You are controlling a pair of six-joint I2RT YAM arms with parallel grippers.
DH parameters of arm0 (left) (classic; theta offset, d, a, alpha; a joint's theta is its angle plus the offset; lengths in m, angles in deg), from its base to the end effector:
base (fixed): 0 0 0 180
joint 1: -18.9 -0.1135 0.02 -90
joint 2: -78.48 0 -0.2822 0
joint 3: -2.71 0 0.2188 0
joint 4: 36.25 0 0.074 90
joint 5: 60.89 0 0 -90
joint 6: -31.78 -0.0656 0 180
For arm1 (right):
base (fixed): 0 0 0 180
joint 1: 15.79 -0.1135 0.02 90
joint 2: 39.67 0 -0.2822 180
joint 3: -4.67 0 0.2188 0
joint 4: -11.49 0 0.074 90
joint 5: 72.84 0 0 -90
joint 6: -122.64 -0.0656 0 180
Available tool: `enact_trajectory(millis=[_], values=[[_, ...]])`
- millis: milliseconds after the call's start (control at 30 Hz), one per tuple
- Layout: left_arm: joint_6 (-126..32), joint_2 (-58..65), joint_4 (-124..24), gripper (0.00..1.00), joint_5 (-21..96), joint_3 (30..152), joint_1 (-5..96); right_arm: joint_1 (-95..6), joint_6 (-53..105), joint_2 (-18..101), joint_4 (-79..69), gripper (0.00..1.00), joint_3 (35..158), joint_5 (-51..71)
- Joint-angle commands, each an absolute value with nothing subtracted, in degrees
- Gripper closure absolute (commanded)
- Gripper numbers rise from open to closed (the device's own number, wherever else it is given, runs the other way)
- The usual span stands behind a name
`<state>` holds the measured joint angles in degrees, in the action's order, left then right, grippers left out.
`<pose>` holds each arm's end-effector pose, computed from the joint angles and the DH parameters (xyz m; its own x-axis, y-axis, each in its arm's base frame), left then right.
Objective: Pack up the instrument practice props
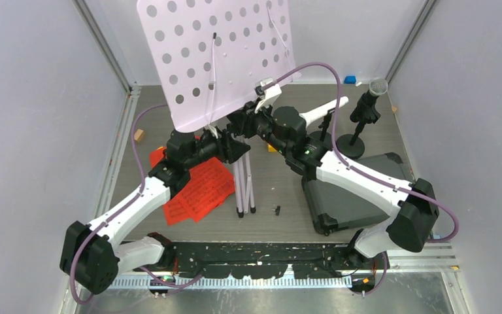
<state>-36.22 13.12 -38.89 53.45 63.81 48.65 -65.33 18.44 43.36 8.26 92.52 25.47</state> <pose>0.2065 -0.1492 0.3377 -0.3991 -0.1650 -0.9019 0.7095 0.5675 -0.4178 0.2296 0.2545 0.4159 -0.1442 0.2049 -0.9681 -0.6434 0.7239 0.2491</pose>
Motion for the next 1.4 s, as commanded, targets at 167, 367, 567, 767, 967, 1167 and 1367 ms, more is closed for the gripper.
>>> enact_trajectory(millis=[167, 367, 567, 767, 967, 1167, 1367], values=[[-31.6, 18.5, -38.2, 1.0, 48.7, 61.4, 48.9, -64.9, 12.6, 44.2, 15.1, 1.0, 98.6, 32.7], [-28.4, 16.5, -37.7, 1.0, 48.2, 60.0, 48.9, -64.9, 11.9, 46.6, 11.2, 1.0, 100.7, 35.6], [-27.8, 14.2, -36.0, 1.0, 47.4, 58.8, 48.8, -64.8, 12.1, 49.0, 10.3, 1.0, 101.4, 38.4], [-28.1, 10.9, -36.9, 1.0, 47.0, 60.1, 48.6, -63.8, 11.6, 51.6, 8.5, 1.0, 102.4, 40.8], [-27.5, 8.6, -36.9, 1.0, 45.0, 59.2, 48.1, -61.4, 9.0, 54.3, 7.5, 1.0, 102.6, 42.1], [-27.0, 5.5, -37.0, 1.0, 44.9, 59.3, 46.5, -60.1, 7.6, 57.3, 6.4, 1.0, 103.9, 42.8], [-25.7, 0.7, -37.2, 1.0, 47.7, 61.1, 44.8, -58.5, 5.5, 60.7, 6.1, 1.0, 104.2, 42.1]])
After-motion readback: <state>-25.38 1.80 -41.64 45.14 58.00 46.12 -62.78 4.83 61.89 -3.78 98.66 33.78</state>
